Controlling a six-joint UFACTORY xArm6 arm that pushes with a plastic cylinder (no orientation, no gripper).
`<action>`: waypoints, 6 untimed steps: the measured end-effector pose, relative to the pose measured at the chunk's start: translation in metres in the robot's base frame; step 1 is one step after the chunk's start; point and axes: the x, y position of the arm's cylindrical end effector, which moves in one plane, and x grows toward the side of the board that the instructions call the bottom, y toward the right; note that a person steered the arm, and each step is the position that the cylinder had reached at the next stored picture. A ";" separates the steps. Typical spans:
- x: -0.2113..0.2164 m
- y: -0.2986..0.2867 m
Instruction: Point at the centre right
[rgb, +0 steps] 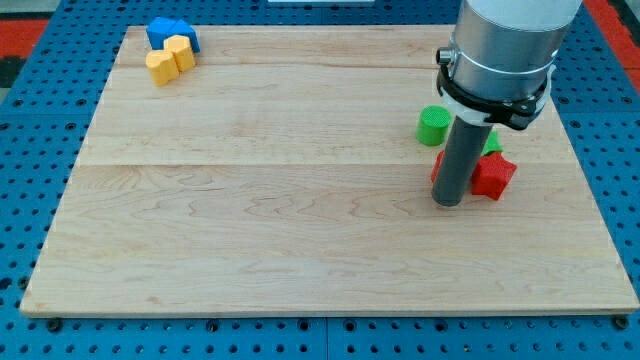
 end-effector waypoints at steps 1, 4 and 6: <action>-0.015 0.002; 0.029 0.088; -0.053 0.099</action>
